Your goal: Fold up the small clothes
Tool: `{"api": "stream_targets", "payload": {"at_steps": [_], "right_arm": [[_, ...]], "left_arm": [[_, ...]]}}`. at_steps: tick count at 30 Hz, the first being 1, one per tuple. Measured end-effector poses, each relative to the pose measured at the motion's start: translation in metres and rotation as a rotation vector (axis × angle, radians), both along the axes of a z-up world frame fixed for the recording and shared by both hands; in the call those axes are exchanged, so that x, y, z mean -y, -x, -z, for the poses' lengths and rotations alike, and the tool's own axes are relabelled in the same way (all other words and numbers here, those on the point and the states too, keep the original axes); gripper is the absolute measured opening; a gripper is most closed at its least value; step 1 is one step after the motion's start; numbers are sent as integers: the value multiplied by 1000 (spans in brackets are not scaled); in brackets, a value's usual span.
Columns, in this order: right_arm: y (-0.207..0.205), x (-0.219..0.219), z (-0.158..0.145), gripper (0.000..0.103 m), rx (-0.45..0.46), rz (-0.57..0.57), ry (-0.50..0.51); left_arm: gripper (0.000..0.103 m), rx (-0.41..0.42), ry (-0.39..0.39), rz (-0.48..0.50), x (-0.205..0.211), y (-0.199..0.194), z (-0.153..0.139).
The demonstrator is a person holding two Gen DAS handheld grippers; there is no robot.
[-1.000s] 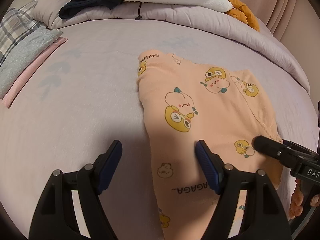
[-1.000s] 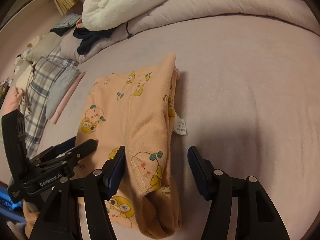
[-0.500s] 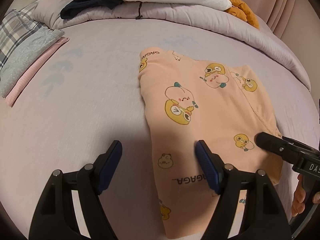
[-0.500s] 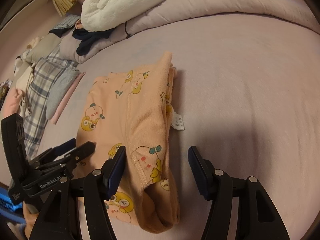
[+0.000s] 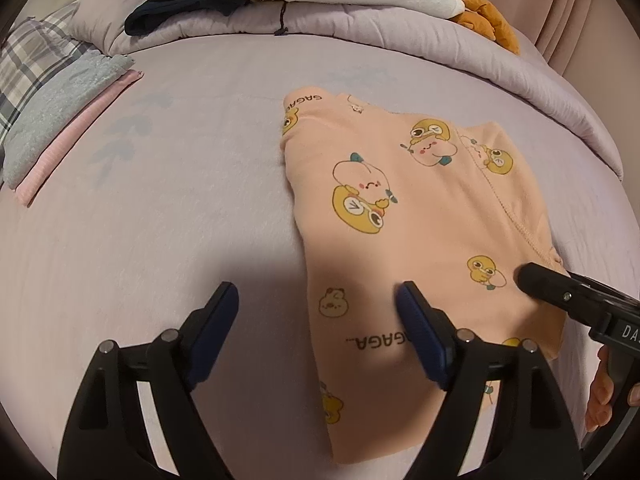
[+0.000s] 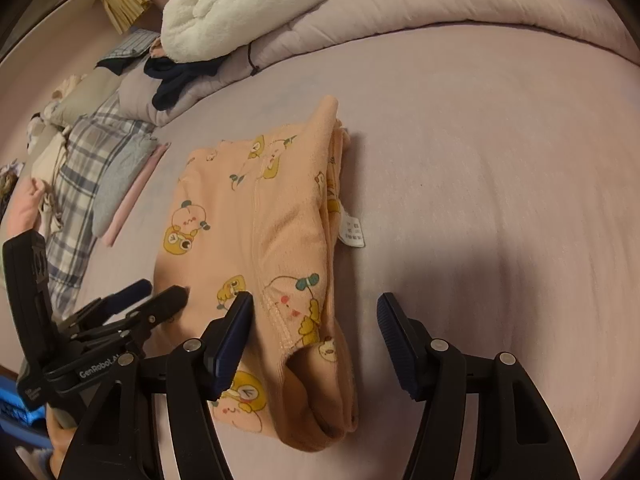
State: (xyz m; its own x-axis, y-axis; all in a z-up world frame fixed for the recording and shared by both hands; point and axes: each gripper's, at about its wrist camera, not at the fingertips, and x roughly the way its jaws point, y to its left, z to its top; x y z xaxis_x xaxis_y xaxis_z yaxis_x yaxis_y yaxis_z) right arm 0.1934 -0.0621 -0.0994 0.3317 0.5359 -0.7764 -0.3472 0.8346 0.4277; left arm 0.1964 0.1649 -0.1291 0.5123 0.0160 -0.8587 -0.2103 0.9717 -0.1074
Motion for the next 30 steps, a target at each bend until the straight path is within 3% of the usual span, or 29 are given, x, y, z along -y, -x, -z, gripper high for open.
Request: {"api": "stream_targets", "payload": {"at_steps": [16,20,30], "right_arm": [[12,11,3,64,-9,14,16],[15,11,2,64,-10,18,31],[32,4,1,64,46,-19,167]], "left_arm": [[83,-8,-8,-7,2,7,-2],[88,-17,-17,-10,3,11,-2],[90,-50,-30,-12,8,22,4]]}}
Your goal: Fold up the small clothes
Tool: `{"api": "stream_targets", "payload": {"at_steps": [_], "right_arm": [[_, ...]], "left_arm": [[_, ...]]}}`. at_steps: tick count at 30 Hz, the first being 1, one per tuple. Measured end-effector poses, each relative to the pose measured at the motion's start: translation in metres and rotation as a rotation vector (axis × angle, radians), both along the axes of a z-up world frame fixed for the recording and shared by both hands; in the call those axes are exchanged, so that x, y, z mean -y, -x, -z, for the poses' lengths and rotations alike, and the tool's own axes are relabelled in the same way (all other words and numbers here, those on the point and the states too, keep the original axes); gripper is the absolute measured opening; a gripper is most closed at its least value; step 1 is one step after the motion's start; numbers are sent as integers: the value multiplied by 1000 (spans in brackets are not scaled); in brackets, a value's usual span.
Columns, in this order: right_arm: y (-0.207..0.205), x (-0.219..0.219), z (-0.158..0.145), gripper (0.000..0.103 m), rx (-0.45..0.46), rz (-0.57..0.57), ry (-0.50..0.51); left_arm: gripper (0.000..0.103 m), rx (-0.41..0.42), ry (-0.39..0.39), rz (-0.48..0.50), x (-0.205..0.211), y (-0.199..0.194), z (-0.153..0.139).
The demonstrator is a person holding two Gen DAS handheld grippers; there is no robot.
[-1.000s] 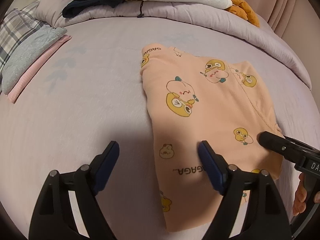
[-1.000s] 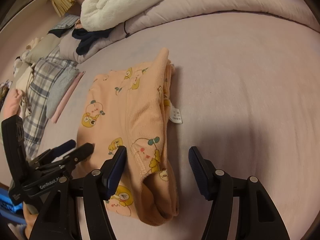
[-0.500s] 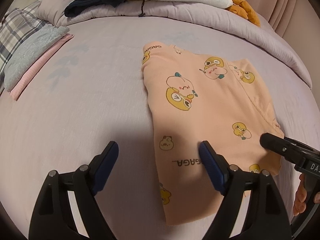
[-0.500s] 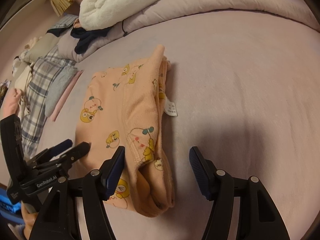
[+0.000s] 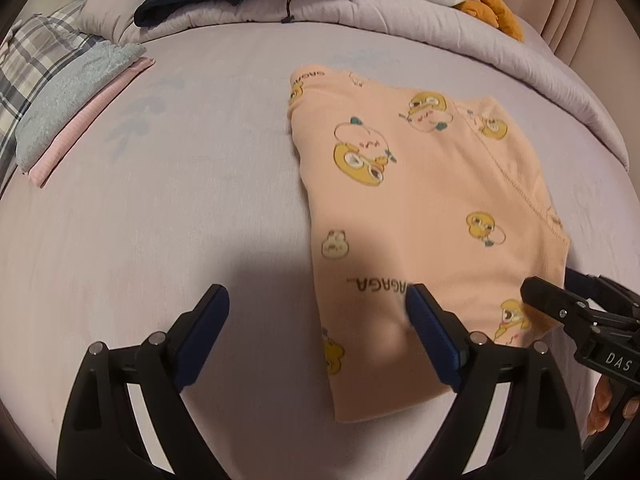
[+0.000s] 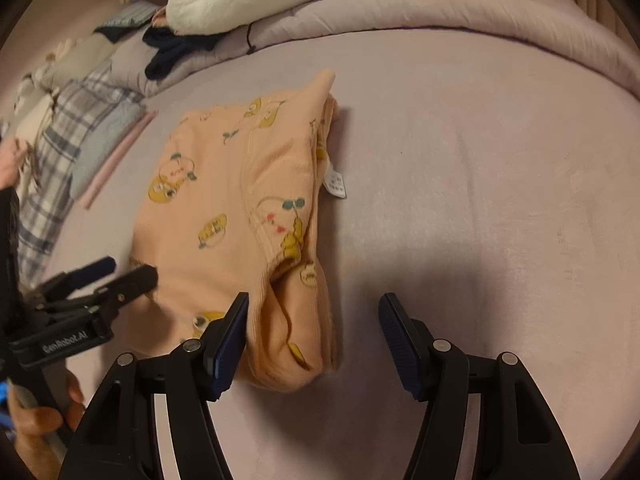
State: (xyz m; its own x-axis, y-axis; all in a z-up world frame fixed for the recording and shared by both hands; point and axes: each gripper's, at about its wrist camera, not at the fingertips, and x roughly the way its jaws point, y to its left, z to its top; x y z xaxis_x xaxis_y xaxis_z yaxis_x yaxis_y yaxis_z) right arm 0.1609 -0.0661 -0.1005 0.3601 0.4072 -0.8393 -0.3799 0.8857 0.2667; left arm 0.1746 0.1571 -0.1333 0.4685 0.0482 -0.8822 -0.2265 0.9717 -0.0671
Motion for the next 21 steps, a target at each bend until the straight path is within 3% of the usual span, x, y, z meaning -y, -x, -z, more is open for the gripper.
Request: {"api": "stream_targets", "payload": {"at_steps": [7,21], "right_arm": [[12,-1,0,64,58,-28,99],[36,12,-12,64,72,-21,120]], "left_arm": [[91,-20,-16,11,4,11,6],[92,-17,-19,13,14,43,-3]]}}
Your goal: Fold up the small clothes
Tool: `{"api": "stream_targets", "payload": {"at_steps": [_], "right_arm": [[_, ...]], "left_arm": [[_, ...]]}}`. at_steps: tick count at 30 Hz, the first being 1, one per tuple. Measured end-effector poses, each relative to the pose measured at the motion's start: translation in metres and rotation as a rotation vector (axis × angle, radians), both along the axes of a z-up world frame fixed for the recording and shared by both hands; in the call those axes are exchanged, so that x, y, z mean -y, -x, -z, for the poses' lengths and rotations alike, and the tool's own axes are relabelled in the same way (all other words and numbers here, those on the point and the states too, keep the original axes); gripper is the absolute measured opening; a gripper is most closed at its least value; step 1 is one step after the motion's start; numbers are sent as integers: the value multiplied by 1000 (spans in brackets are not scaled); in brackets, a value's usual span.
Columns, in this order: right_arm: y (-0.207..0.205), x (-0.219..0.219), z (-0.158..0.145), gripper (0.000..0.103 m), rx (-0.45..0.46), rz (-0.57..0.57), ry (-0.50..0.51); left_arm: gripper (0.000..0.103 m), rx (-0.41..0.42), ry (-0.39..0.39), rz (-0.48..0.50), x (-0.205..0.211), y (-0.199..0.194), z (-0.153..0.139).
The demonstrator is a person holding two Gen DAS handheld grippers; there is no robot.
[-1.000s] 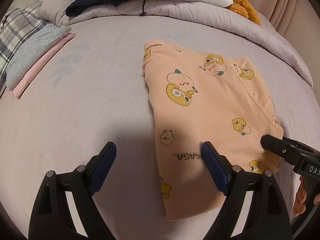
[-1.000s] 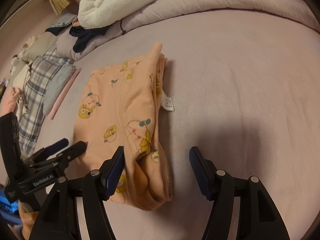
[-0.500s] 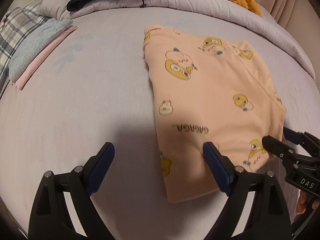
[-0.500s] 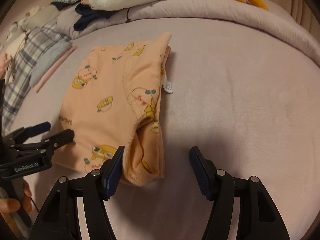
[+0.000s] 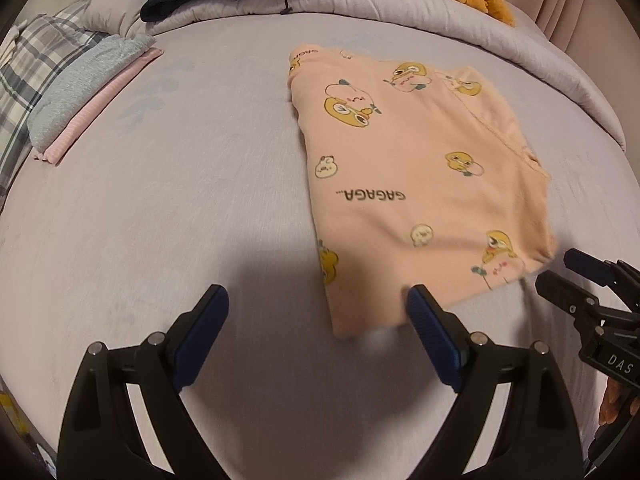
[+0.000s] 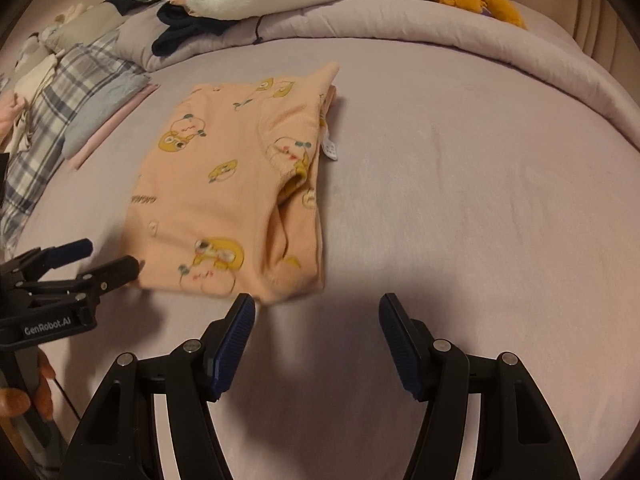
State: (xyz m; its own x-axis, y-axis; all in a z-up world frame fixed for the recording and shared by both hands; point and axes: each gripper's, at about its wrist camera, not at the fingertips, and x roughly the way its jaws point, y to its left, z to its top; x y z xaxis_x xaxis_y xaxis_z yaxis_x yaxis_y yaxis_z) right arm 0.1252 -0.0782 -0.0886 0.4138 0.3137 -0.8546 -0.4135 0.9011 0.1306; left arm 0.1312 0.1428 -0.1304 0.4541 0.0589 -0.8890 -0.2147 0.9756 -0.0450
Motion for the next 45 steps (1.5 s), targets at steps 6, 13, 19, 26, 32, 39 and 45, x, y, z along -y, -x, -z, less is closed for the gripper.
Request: {"api": "stream_targets", "payload": {"at_steps": [6,13,19,26,32,39,45], "right_arm": [[18,3,-6,64,11,-4,-14],[38,-1,-18,64,37,-29,-31],[47,3,-24,64,56,-41,-42],[56,5,-32,72,89,-29,-37],[63,7,-41,75,127,-20,-53],[69,9,-55,92,167,-4,-84],[76,6,-72,102,233,-10,-87]], "left_arm": [[97,17,-6,8,9,18,-10],[102,35,-13,22,20,39,-20],[102,43,-24,36,30,54,-27],[102,76,-34,33,37,64,-39],[102,109,-46,25,40,71,-49],[103,134,-79,-22,40,78,-62],[103,145,-103,-53,37,82,-73]]}}
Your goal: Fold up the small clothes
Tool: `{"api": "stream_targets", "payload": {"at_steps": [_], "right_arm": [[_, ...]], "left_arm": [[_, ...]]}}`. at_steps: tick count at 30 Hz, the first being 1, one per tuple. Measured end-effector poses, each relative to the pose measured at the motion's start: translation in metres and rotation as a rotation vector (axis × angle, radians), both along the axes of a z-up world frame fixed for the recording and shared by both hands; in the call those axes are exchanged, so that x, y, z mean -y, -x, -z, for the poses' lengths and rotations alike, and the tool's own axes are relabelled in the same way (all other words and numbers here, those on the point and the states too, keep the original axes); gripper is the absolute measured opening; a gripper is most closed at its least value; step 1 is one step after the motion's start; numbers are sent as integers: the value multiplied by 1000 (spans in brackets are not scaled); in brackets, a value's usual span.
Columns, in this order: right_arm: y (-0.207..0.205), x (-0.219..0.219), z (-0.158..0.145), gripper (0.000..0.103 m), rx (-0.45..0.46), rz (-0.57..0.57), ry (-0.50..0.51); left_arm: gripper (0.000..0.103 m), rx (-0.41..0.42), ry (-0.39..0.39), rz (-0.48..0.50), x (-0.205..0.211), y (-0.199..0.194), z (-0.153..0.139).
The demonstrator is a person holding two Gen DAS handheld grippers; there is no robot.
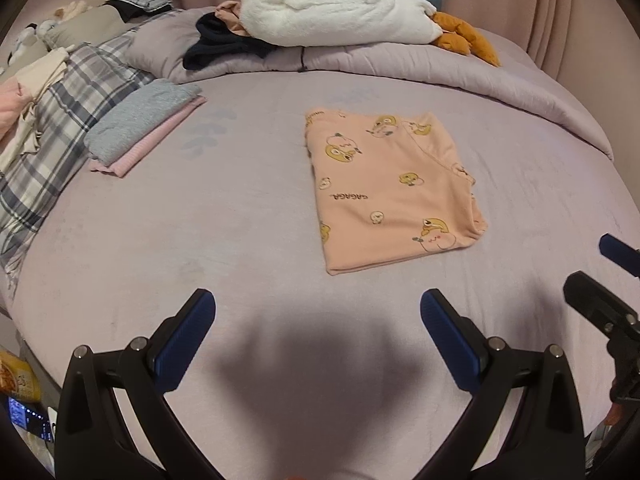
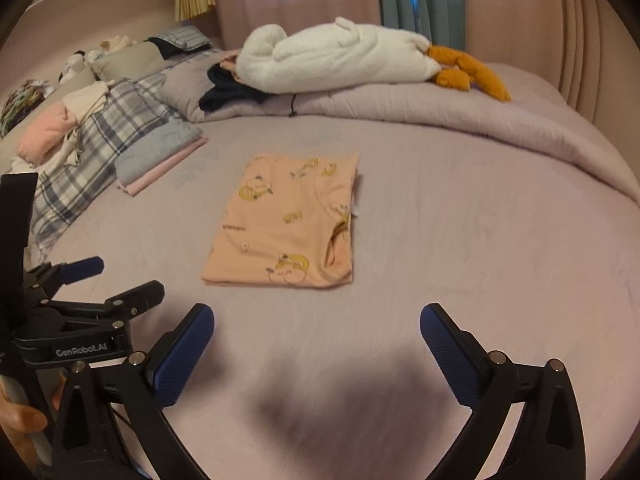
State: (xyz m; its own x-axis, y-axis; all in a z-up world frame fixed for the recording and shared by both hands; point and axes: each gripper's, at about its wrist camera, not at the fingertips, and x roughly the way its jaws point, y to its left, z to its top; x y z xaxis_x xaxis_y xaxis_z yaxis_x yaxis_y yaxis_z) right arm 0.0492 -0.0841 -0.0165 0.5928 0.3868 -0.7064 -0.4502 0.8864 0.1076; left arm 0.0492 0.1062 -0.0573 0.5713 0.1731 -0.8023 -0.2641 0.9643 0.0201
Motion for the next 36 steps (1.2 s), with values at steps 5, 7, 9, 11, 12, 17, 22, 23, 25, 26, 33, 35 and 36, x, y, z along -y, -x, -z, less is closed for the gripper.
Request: {"api": "stream_targets", "payload": {"at_steps": [5,7,9,11,12,17,22,23,25,26,33,35,36], "right_arm": [[3,-2,-10,102,30,-1,-10],[4,-3,-13,102,39,1,-10],[4,-4,-14,102,42,1,-9],[6,-4,-18,102,38,2,-18],[6,-4,-19,102,34,0,-28],[13,-5,-34,102,53,-14,-64],[17,-8,-43,102,66,-30,-79],[17,-9,-44,102,67,-32,-79],[17,-11,-44,102,70,-37,-82],[17,-13,-44,102,69,-40,-81],[17,-15,-38,102,45,-37,-75],[17,-15,-39,102,47,-39,-75],[18,-15,-39,102,49,-39,-74]], "left_arm": [[103,10,31,3,-1,4,-9],[103,9,44,7,-1,5,-11],[103,11,33,3,0,7,-16],[103,16,0,-12,1,10,-21],[103,23,-11,-16,1,12,-24],[103,39,7,-23,-4,18,-36],[103,55,37,-26,-7,22,-45],[103,60,43,-27,-8,22,-47],[103,66,48,-32,-8,22,-48],[103,64,47,-34,-9,22,-47],[103,52,53,-50,-14,21,-44],[103,53,49,-52,-14,21,-45],[103,54,50,-53,-15,21,-45]]}}
